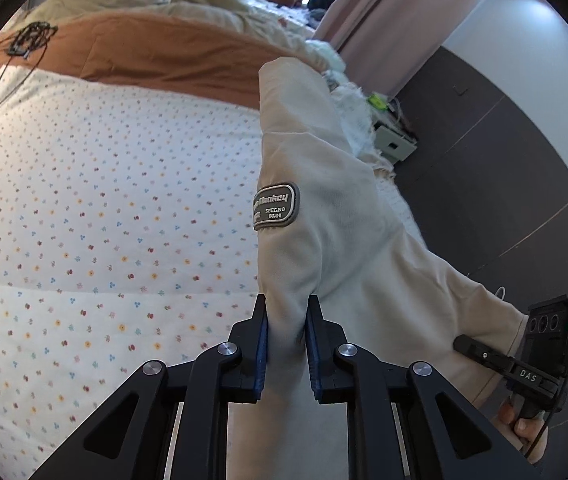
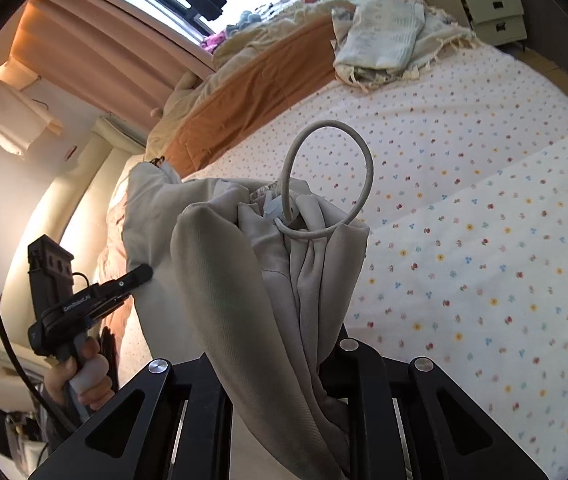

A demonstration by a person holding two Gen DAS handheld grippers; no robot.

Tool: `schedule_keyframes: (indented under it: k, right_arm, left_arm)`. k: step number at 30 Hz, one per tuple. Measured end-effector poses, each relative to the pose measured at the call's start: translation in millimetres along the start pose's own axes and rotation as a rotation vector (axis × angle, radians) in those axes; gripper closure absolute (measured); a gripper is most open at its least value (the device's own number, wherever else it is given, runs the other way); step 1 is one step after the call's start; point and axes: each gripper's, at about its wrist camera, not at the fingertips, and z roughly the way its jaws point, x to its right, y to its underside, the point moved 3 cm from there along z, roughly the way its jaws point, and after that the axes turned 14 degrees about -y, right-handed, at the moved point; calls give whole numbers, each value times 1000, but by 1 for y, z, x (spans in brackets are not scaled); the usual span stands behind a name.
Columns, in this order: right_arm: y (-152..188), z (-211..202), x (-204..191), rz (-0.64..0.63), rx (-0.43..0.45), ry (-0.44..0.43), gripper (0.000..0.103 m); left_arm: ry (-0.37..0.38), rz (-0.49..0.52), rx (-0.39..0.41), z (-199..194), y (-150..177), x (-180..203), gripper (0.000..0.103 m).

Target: Fold large clothes

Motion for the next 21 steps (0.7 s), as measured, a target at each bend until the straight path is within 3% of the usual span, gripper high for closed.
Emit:
schedule_keyframes:
  k: [9, 21]
  right_arm:
    - [30, -79, -51, -58, 98, 24, 87]
    - [40, -226, -96, -215, 210, 142, 87]
  left_arm:
    - [87, 43, 77, -83, 25, 46, 87]
    - [248, 112, 104, -147, 63, 157, 87]
